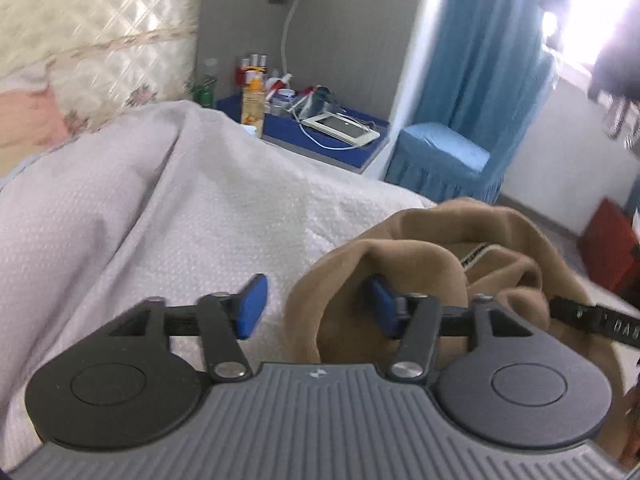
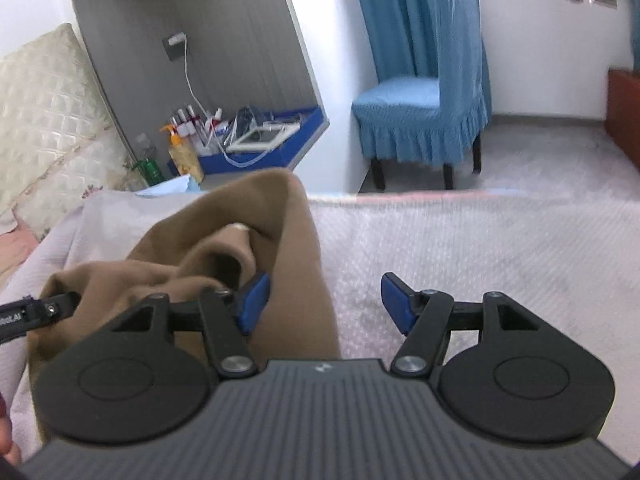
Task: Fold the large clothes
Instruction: 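Grasp the hoodie hem with both grippers and lift it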
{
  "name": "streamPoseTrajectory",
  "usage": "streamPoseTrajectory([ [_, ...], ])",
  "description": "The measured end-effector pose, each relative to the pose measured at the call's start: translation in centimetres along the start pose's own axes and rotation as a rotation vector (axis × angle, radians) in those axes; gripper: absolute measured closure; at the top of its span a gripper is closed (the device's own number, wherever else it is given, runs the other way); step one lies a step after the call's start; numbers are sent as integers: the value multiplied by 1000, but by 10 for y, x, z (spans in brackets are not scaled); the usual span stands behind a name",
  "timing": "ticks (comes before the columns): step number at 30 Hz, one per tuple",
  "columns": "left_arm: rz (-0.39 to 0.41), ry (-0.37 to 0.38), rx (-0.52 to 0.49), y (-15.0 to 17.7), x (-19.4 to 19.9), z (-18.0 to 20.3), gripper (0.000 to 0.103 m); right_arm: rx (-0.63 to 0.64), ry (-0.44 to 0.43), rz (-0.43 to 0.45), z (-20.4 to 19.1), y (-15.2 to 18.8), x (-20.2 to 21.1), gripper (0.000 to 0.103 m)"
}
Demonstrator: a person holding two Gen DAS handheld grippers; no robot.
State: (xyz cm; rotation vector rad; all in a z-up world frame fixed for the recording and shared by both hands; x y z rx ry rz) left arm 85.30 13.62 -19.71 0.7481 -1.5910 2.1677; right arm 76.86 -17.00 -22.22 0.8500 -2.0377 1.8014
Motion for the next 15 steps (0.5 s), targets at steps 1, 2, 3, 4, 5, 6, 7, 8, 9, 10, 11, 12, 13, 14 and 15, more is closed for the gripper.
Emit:
streamPoseTrajectory([
  [1, -15, -7, -15, 0, -4, 1, 65, -11, -9, -3, 2, -1, -4, 41],
  [2, -21, -25, -23, 0, -6, -3, 76, -20, -24, -3, 3, 0, -5, 46],
  [3, -29, -43, -29, -1, -7, -4, 87, -17, -37, -10, 2, 0, -7, 63],
  [4, -38, -49, -39, -2, -8, -5, 89, -7, -44, -21, 0, -1, -8, 84],
  [5, -38, -49, -48, -1, -3, -4, 93, 11, -51, -27, -5, -2, -6, 87],
  [6, -34, -42, -52, -4, 2, -4, 95, 32, -52, -16, -10, -3, -2, 90],
  [7, -32, -36, -57, -6, 7, -4, 95, 67, -50, 4, -16, -5, 5, 92],
  [8, -29, -33, -64, -7, 15, -4, 96, 91, -49, 17, -22, -7, 12, 92],
  [9, -25, -31, -74, -9, 25, -3, 96, 96, -50, 20, -22, -9, 17, 93],
  [10, -21, -40, -94, -11, 32, -1, 97, 93, -59, 31, -24, -11, 26, 93],
  [11, -15, -54, -122, -12, 38, 1, 97, 93, -68, 47, -26, -13, 36, 94],
  [12, -12, -74, -143, -14, 47, 2, 97, 101, -71, 60, -28, -16, 45, 94],
  [13, -11, -82, -146, -15, 56, 3, 97, 105, -76, 78, -30, -19, 57, 94],
  [14, -1, -78, -140, -18, 68, 5, 98, 104, -82, 93, -32, -21, 68, 94],
  [15, 15, -74, -139, -21, 81, 7, 98, 102, -89, 109, -33, -23, 82, 94],
])
Point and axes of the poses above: each gripper's, at about its wrist camera, not at the fingertips, and x roughly against the way its jaws point, z to its right, y to its underside, the point moved 5 cm from there along -x, roughly the way its jaws point, and after that the axes turned 7 degrees about x, right-handed, at the moved point
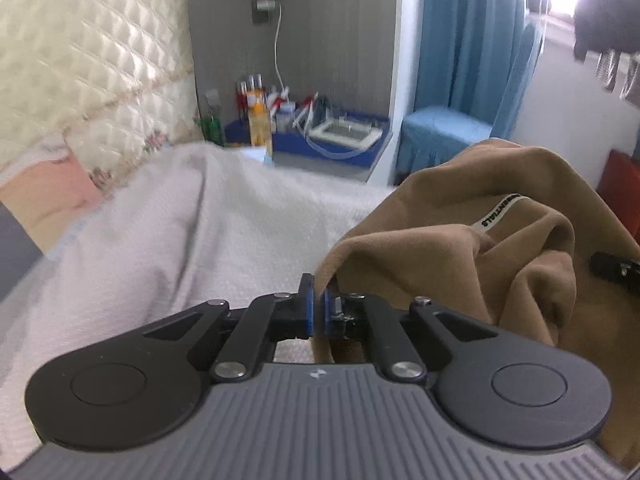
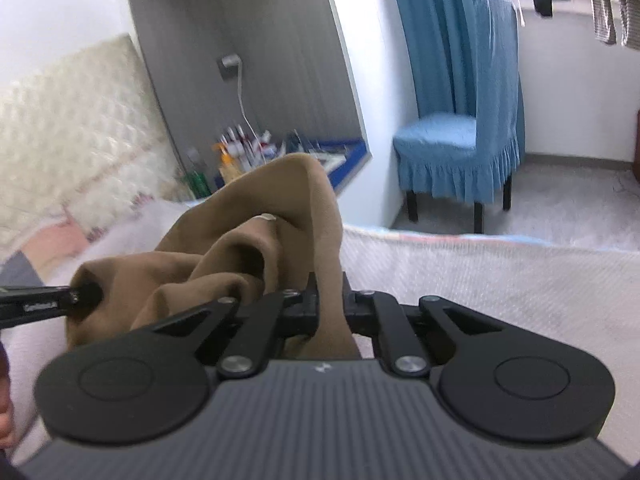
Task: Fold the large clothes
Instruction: 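Grasp the hoodie hem with both grippers and lift it, then fold the hem up toward the hood with both grippers and open them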
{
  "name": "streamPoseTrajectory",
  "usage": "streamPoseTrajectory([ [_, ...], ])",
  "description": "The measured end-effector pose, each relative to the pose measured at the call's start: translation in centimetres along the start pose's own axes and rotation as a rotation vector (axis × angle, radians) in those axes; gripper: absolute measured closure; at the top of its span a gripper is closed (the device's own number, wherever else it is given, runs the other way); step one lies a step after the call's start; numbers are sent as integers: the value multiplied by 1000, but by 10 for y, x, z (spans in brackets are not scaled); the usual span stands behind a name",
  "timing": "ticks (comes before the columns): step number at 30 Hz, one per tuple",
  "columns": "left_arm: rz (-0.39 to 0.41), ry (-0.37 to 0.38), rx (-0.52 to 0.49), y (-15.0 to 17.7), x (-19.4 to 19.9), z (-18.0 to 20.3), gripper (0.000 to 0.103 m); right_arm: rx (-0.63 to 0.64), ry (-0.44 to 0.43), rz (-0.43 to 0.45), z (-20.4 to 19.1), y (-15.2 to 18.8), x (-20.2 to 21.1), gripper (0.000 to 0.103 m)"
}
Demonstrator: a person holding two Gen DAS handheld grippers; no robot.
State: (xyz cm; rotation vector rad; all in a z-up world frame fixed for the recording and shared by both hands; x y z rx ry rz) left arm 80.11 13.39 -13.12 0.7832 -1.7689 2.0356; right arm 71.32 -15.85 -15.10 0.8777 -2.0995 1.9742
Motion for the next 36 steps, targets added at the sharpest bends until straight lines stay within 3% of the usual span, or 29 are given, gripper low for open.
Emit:
streamPoseTrajectory([
  [7, 86, 25, 46, -2, 126, -15, 98, -51, -95, 113, -19, 0, 121, 95],
  [10, 105, 43, 80, 13, 189, -28, 98, 33, -109, 151, -39, 15, 177, 95],
  [16, 175, 85, 191, 79, 315, -57, 98, 50, -163, 241, -64, 57, 278, 95],
  [20, 190, 120, 237, 139, 371, -74, 98, 67, -178, 247, -80, 94, 324, 95],
  [24, 139, 117, 305, 214, 387, -90, 98, 63, -166, 151, -91, 152, 339, 94],
  [28, 97, 88, 317, 272, 376, -103, 98, 105, -133, 27, -97, 194, 324, 94],
  [33, 79, 67, 277, 316, 355, -112, 98, 62, -120, -11, -91, 208, 306, 94],
  [36, 60, 74, 316, 324, 338, -122, 98, 61, -116, -33, -86, 215, 292, 94],
])
Point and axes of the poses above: each gripper's, at about its wrist camera, not at the fingertips, and x roughly against the way its jaws point, z to its right, y to its underside, the point moved 5 cm from there along -x, roughly the way its jaws point, and after that the axes turned 7 degrees about x, right-handed, at the moved point
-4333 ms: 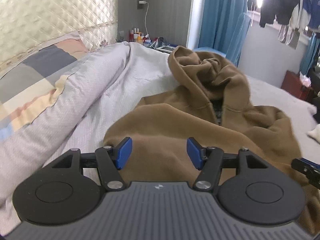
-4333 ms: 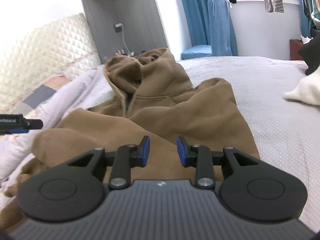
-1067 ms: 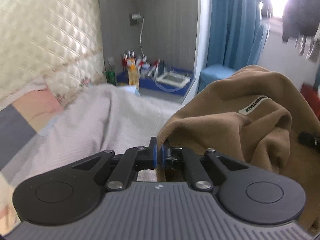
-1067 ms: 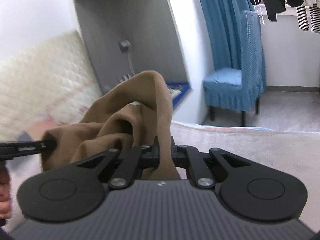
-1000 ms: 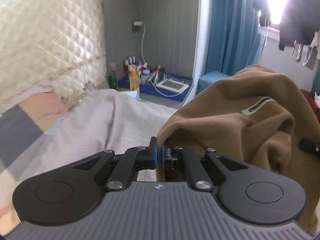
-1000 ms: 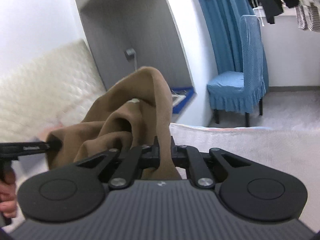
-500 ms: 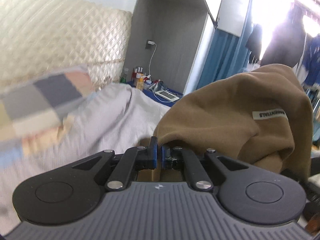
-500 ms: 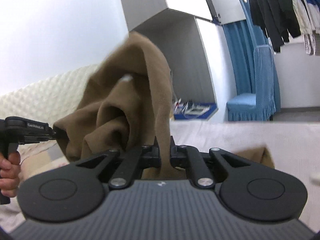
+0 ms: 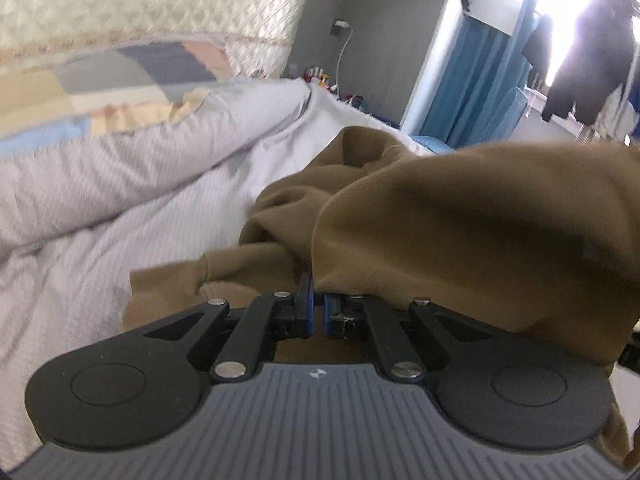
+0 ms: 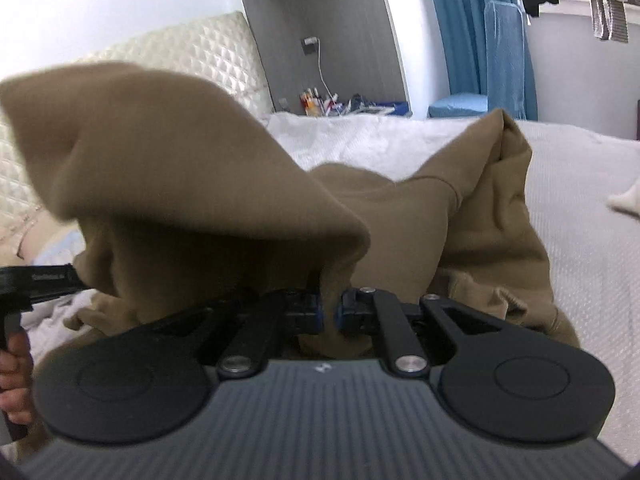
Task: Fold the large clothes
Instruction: 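Fold the hem up toward the hood with both grippers and open them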
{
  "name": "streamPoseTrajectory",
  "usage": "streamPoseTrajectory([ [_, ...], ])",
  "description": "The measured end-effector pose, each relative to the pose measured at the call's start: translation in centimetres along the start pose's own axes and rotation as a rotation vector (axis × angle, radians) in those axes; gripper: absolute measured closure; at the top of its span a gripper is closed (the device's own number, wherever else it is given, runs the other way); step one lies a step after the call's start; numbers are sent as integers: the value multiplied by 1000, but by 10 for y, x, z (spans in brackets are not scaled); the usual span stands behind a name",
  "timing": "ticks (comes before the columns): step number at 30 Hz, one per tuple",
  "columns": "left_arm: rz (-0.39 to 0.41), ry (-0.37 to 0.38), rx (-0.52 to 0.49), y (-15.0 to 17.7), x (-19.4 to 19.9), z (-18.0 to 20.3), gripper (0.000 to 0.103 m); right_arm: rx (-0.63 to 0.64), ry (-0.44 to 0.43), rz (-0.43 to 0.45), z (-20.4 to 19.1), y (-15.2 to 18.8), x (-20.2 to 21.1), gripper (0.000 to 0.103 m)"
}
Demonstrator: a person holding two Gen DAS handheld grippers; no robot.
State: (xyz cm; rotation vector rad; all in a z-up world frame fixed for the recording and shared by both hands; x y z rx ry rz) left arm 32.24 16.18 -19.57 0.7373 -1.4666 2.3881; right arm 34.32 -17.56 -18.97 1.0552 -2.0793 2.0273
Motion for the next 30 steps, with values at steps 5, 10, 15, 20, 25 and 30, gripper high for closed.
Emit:
streamPoseTrajectory([
  [5, -63, -1, 33, -6, -36, -7, 98, -21, 11, -12, 3, 10, -15, 94],
  [10, -72, -11, 16, -2, -62, -9, 98, -27, 18, -12, 0, 14, -24, 93],
  [15, -69, -21, -6, 1, -80, -7, 98, 2, 54, 2, -12, 23, -32, 92],
  [20, -70, -13, -4, -1, -79, -7, 98, -21, 49, 3, -10, 19, -28, 92],
  [25, -94, 6, -4, -5, -70, -11, 97, -33, 54, -24, -8, 15, -15, 90],
  [30, -102, -5, -41, -9, -53, -10, 92, -7, 77, -69, -19, 15, 6, 44],
])
Point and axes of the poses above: each gripper's, at about its wrist camera, not at the fingertips, and x roughly against the way its jaws point, z to its right, y to its underside, the point moved 5 cm from there along -x, roughly the way its jaws point, and after that the axes turned 7 degrees about x, right-handed, at the moved point
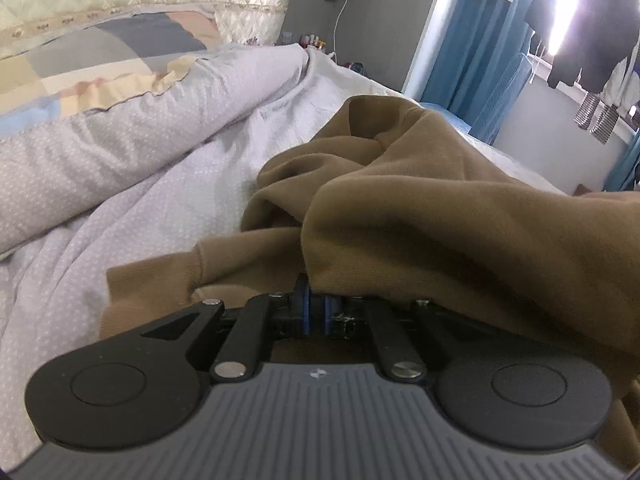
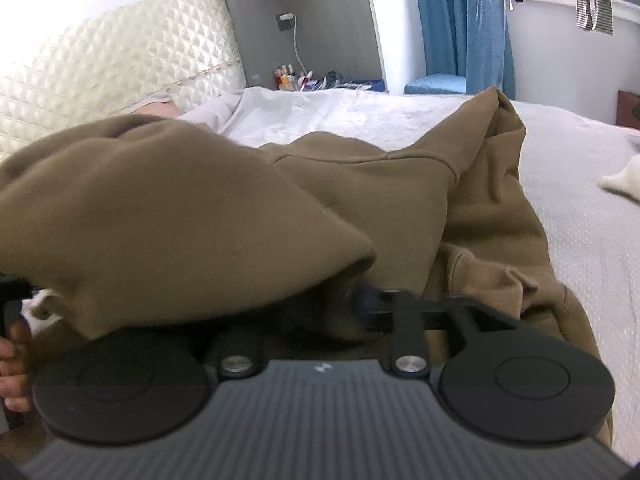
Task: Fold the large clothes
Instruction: 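Fold the hem up toward the hood with both grippers and open them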
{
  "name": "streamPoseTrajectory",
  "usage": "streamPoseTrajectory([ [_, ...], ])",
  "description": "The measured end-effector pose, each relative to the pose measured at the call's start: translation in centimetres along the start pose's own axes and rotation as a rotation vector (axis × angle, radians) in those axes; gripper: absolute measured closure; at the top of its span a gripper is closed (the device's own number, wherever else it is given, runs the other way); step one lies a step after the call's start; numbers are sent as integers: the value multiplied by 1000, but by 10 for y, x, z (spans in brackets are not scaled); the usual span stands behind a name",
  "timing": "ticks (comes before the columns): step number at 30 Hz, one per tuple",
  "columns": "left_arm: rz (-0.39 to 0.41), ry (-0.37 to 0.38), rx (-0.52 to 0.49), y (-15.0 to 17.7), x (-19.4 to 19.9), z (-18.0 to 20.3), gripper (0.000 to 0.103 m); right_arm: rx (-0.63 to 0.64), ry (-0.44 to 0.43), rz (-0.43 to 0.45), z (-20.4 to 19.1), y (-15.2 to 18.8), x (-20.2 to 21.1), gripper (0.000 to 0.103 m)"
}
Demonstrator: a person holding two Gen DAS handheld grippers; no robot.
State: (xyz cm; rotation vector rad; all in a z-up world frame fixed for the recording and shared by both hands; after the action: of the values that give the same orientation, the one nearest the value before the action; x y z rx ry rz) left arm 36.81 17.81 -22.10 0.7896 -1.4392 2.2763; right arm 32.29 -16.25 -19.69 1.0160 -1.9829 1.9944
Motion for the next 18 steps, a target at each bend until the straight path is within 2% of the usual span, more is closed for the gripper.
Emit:
streamPoseTrajectory([
  [1, -8, 13, 17, 1, 4, -1, 82, -9, -21, 1, -3, 1, 7, 27],
  [5, 7, 20, 32, 6, 33, -2, 67, -32, -40, -12, -5, 1, 27, 25],
  [7, 29, 23, 45, 8, 52, -4, 55, -58, -50, -18, -5, -2, 38, 25],
  [13, 145, 69, 88, -5, 102, -1, 53, -82, -94, 7, -8, -5, 78, 25],
  [18, 237, 127, 46, -12, 125, 15, 53, -136, -189, 103, -5, -16, 109, 25],
])
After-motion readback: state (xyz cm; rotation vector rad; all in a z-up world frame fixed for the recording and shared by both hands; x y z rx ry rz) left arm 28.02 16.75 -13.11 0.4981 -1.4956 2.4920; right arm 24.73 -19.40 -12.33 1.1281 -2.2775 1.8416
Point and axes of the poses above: each gripper's, at about its wrist camera, not at the fingertips, and x roughly against the way its jaws point, z to its right, y to its underside, the point moved 5 cm from there along -x, roughly the way its jaws point, and after that the axes turned 7 degrees about x, right-handed, at the moved point
